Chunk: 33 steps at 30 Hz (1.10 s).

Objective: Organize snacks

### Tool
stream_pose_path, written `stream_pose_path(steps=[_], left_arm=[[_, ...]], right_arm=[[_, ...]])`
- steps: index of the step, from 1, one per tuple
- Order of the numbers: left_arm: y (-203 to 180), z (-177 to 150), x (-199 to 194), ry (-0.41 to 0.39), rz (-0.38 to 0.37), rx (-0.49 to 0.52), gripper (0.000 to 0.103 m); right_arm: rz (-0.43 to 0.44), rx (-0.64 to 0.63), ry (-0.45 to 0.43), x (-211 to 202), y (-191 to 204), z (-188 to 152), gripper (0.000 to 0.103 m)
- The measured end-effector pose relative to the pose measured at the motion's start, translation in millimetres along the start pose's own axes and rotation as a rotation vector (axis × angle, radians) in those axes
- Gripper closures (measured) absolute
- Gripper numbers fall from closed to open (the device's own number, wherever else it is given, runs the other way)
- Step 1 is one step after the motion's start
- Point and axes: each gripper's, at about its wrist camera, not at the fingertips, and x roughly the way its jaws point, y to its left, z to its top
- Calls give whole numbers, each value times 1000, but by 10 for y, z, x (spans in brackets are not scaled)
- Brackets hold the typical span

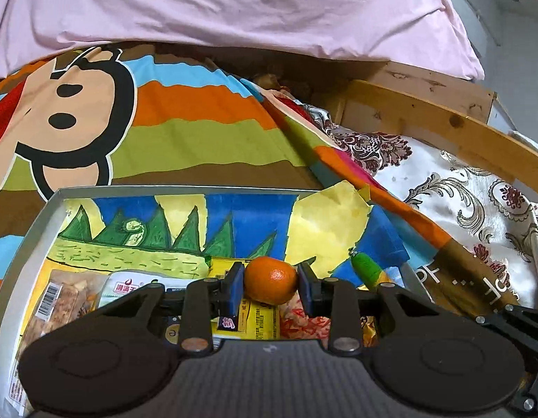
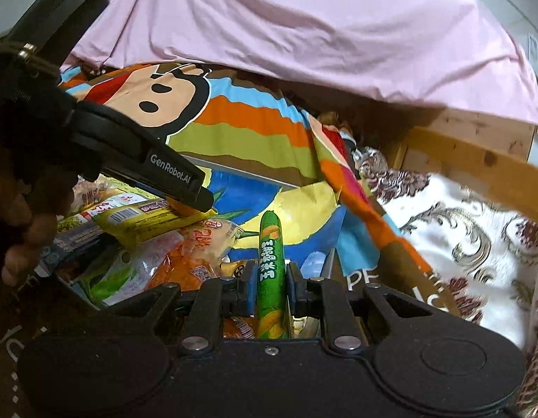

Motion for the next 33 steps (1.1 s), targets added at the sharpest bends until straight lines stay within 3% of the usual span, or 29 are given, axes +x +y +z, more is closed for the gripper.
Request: stream_pose_path(steps=[5, 13, 21, 25, 29, 33], left_arm=[[-23, 3, 1, 7, 7, 12, 66], [32, 13, -104, -6, -9, -29, 40], [52, 18, -315, -46, -8, -57, 28], [99, 15, -490, -75, 7, -82, 24], [153, 11, -742, -131, 39, -111, 16], [205, 3, -1022, -191, 78, -124, 9]], right_arm=[[5, 16, -1, 9, -18, 20, 79], [-1, 18, -15, -58, -35, 47, 63], [2, 38, -45, -255, -63, 119, 48], [-3, 33, -73, -380, -55, 159, 42], [-6, 47, -107, -520, -73, 219, 27], [-14, 59, -147, -676, -87, 287, 21]])
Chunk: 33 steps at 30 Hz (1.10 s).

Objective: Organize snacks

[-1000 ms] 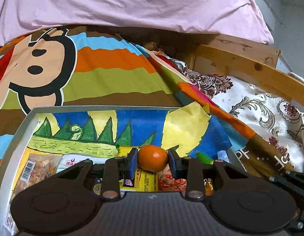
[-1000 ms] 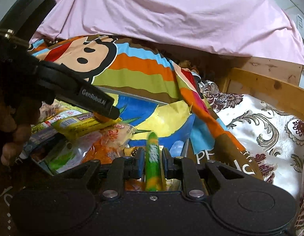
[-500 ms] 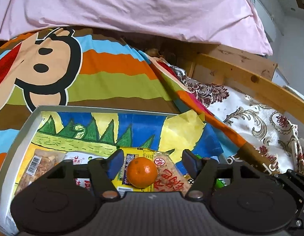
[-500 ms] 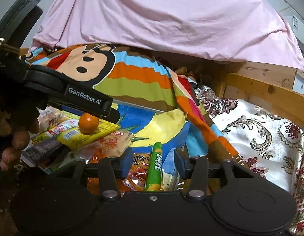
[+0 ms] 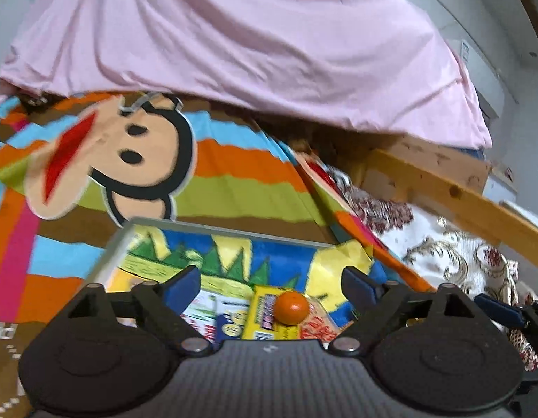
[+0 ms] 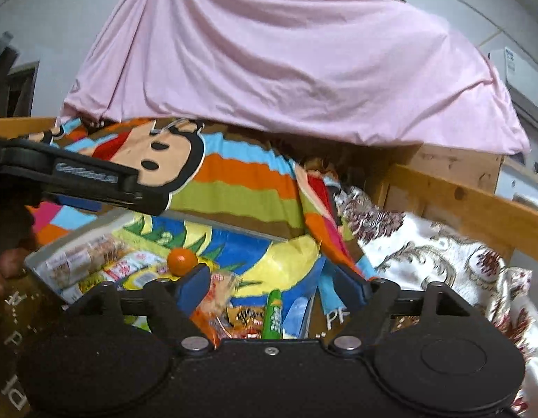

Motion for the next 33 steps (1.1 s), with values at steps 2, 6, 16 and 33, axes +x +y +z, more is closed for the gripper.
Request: stream_pose_path(steps=[2, 6, 16, 33], left_arm=[[39, 22, -158, -34, 24, -7, 5], [102, 60, -447, -83, 55, -18, 1], [145, -68, -1138, -121, 119, -20, 1], [216, -459, -1750, -23, 162, -13, 1]], right_arm=[[0, 10, -20, -84, -6, 45, 18], [3, 22, -61, -265, 8, 138, 15], [32, 68, -132, -801, 69, 336, 1], [47, 106, -108, -1460, 252, 365, 1]])
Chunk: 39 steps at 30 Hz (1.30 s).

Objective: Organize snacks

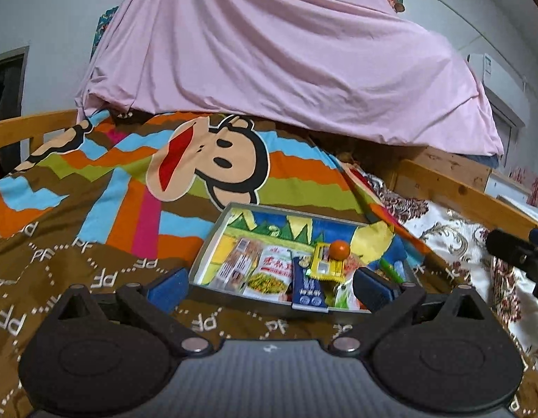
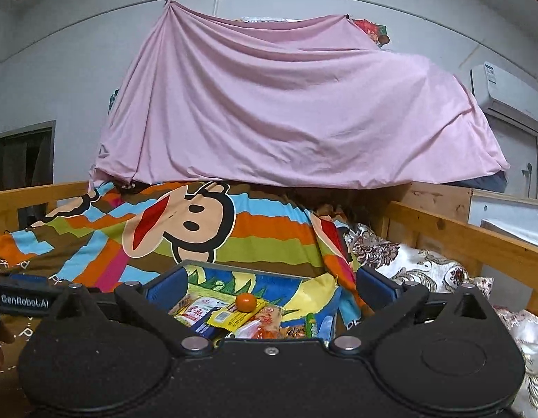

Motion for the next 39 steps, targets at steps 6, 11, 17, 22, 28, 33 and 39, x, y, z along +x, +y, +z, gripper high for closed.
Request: stream_pose_path(steps=[6, 11, 17, 22, 28, 33, 39], left_arm=[[71, -156, -68, 46, 36, -12, 0], [150, -317, -107, 93, 57, -14, 0], [175, -439, -135, 141, 87, -9, 0], [161, -488, -129, 156, 129, 21, 0], [109, -500, -120, 152, 143, 62, 0], [81, -501, -111, 151, 140, 83, 0], [84, -506, -89, 155, 145, 90, 0]], right_arm=[[-5, 16, 43, -143, 41, -111, 1], [-11, 23, 90, -197, 49, -256, 1], [-3, 35, 152, -178, 68, -412, 1], [12, 34, 200, -129, 103, -512, 1], [27, 35, 244, -67, 131, -617, 1], [26, 45, 264, -28, 112, -667, 1], [29, 52, 275, -13, 94, -688, 1]])
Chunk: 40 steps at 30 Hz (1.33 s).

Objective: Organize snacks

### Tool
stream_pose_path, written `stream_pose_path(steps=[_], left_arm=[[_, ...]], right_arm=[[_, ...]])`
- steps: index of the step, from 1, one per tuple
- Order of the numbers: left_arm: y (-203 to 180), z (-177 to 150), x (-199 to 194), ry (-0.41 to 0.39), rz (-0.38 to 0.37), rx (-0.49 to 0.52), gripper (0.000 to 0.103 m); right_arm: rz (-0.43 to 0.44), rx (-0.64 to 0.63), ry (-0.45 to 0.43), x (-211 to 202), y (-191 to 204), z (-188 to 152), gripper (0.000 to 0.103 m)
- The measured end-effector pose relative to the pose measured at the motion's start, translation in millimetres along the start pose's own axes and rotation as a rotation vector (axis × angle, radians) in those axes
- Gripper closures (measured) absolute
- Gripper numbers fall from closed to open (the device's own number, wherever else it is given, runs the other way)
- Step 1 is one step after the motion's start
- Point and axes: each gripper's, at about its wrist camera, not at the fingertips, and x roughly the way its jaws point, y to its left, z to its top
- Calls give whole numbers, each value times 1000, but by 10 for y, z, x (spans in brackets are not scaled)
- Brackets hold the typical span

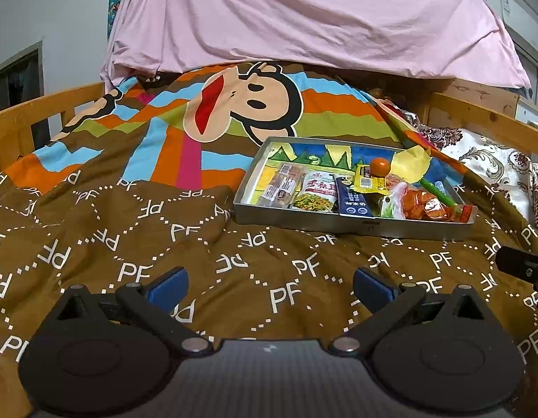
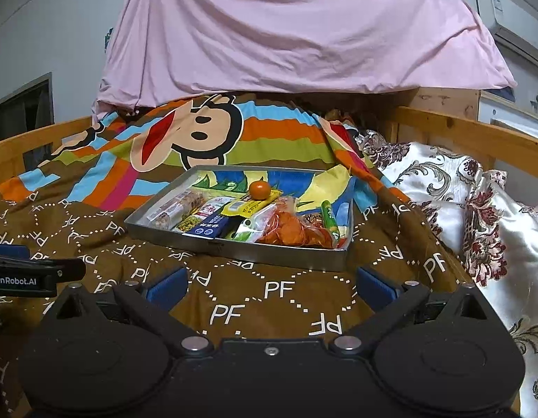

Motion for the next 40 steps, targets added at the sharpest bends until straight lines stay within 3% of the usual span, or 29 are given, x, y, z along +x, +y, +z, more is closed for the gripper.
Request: stream_pose_path(steps=[40], left_arm=[[34, 1, -62, -33, -17, -1, 0]], right_arm=[[19, -23, 28, 47, 23, -35, 1]])
